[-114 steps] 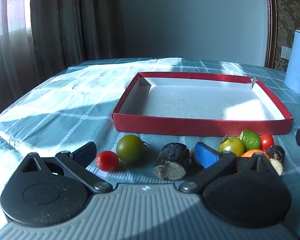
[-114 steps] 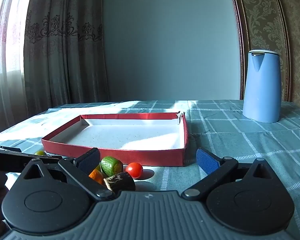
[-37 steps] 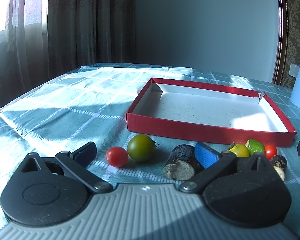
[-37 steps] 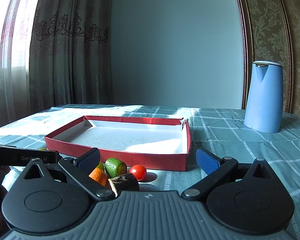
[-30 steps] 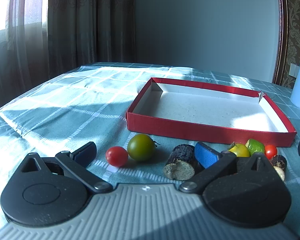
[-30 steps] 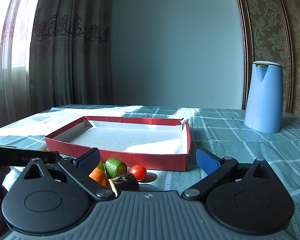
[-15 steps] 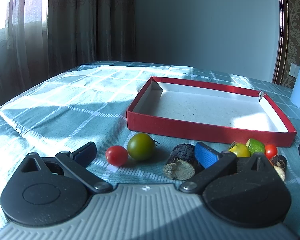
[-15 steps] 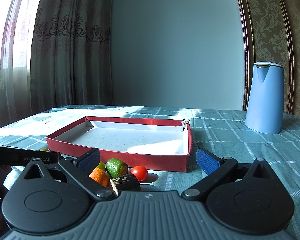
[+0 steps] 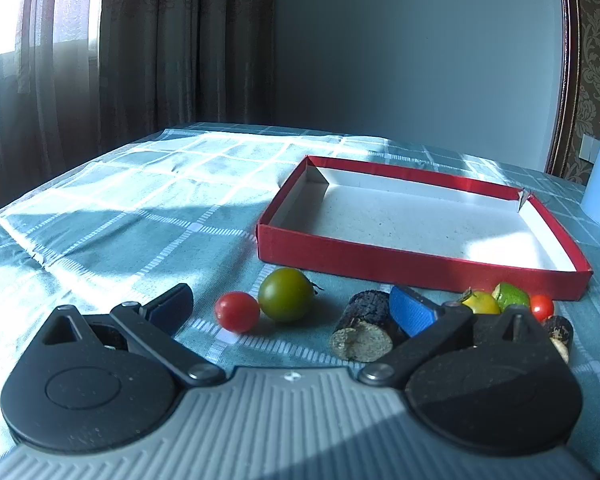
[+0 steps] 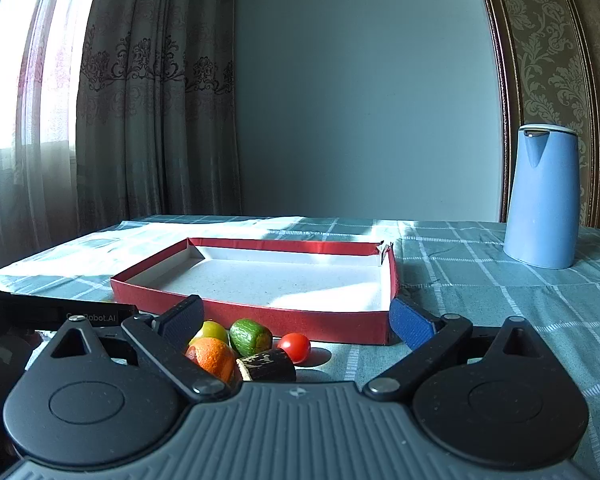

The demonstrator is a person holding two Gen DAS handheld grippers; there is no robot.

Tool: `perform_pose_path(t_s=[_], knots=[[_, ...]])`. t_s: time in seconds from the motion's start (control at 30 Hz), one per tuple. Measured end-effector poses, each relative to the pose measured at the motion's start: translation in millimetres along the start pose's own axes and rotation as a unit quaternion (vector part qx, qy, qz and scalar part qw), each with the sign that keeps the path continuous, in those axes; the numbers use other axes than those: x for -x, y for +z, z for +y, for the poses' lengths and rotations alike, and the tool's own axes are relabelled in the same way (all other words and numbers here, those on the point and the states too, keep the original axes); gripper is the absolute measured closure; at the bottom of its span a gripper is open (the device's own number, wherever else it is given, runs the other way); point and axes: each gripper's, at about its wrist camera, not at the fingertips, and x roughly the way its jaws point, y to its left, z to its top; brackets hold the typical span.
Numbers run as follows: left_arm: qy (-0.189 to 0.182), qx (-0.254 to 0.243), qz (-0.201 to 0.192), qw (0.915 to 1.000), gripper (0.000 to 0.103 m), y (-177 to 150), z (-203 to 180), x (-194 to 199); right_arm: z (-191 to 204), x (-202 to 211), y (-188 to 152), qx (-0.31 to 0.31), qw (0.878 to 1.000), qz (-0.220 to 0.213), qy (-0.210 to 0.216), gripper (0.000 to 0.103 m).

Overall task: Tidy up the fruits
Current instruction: 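Close the right gripper on the dark eggplant slice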

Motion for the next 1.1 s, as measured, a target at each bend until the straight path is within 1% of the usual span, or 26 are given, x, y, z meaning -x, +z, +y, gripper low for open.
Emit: perform_pose_path(t_s=[0.03, 0.07, 0.1, 0.2, 0.23, 0.27, 0.33, 0.37, 0.4, 0.53, 0.77, 1.1], knots=[[0.000, 0.003, -0.001, 1.0000, 0.000, 0.2, 0.7, 0.3, -0.2, 1.4, 0.1, 0.000, 1.000, 0.006, 0.006, 0.026], [0.000, 0.005, -0.002, 1.0000, 0.000, 0.2, 1.5, 0.7, 0.0, 2.4, -0.3, 0.001, 1.000, 0.018, 0.010, 0.038], [0.000, 0.007, -0.003, 1.0000, 0.000, 0.2, 2.3, 1.2, -0.1, 3.7, -1.3, 0.003, 1.000, 0.024, 0.011, 0.043], [0.000, 0.012, -0.007, 0.9999, 0.000, 0.6, 3.9, 2.6, 0.2, 7.1, -4.7, 0.013, 0.999, 0.042, 0.022, 0.043], [0.000, 0.012, -0.007, 0.9999, 0.000, 0.6, 3.8, 2.7, 1.2, 7.5, -5.1, 0.018, 0.998, 0.051, 0.029, 0.045], [-0.001, 0.012, -0.007, 0.9999, 0.000, 0.7, 4.0, 2.7, 2.2, 7.6, -4.7, 0.024, 0.998, 0.056, 0.033, 0.049], [-0.001, 0.012, -0.008, 0.9999, 0.000, 0.7, 3.9, 3.4, 6.4, 6.7, -3.3, 0.041, 0.996, 0.065, 0.036, 0.052], [-0.001, 0.012, -0.008, 0.9999, 0.000, 0.6, 3.9, 3.7, 8.8, 4.8, -2.3, 0.052, 0.995, 0.071, 0.036, 0.063], [-0.001, 0.013, -0.008, 0.9999, 0.000, 0.8, 4.1, 3.6, 11.9, 0.8, -1.3, 0.064, 0.994, 0.081, 0.038, 0.068], [-0.001, 0.014, -0.008, 0.9999, 0.000, 1.0, 4.7, 3.9, 16.3, -17.9, -0.8, 0.096, 0.988, 0.113, 0.041, 0.068], [-0.004, 0.017, -0.008, 0.9998, 0.000, 1.8, 5.6, 4.1, 12.8, -37.7, -5.8, 0.107, 0.980, 0.157, 0.061, 0.068], [-0.004, 0.015, -0.005, 0.9999, 0.000, 2.8, 3.4, 2.3, 7.6, -48.8, -4.9, 0.107, 0.978, 0.167, 0.071, 0.068]])
